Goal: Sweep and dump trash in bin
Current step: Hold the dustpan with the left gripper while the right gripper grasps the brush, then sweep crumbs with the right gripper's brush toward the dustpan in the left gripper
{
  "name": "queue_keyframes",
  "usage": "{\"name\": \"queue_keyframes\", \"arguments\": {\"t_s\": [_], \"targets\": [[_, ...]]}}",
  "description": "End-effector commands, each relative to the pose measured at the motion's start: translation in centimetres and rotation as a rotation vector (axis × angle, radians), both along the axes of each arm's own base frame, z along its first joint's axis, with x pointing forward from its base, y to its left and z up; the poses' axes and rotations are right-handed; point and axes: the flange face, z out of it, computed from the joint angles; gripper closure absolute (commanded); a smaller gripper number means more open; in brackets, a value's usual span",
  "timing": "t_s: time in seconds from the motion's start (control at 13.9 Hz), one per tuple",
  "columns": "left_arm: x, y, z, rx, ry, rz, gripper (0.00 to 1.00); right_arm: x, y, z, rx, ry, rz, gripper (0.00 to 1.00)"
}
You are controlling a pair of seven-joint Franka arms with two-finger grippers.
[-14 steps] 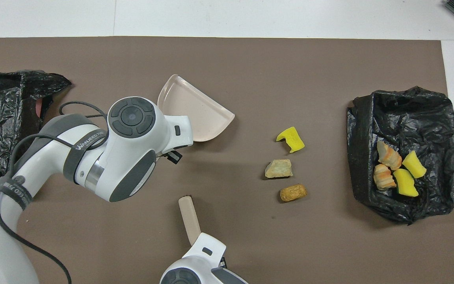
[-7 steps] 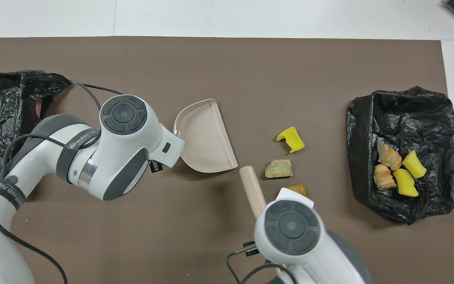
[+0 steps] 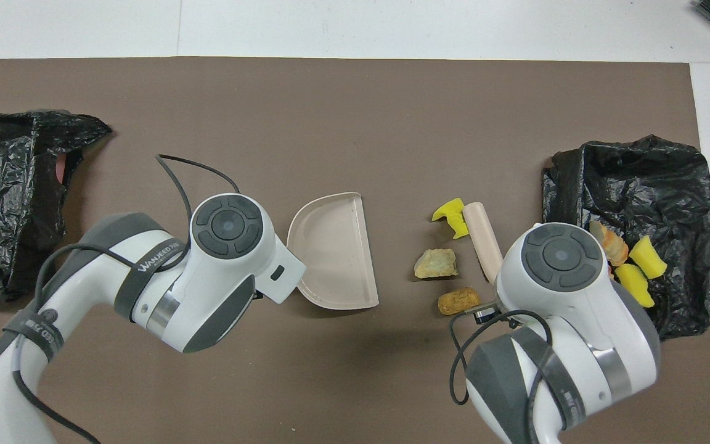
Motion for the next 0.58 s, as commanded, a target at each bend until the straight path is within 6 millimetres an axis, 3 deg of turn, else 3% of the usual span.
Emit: {"name": "queue_keyframes", "arguments": {"t_s": [0.0, 0.36, 0.51], "targets": [[-2.9, 0.0, -0.6, 0.031, -0.028, -0.052, 1.00, -1.7, -0.5, -3.0, -0.043, -0.021, -0.035, 1.00], [-4.9, -1.5, -2.1, 0.027, -0.026, -0.089, 1.00, -2.1, 1.5, -7.2, 0.053, 0.029, -0.125, 1.00], [-5.0, -1.3, -2.6, 0.020, -0.034, -0.058, 1.00, -1.8, 3.8, -9.2, 0.129, 0.043, -0.170, 1.00]]}}
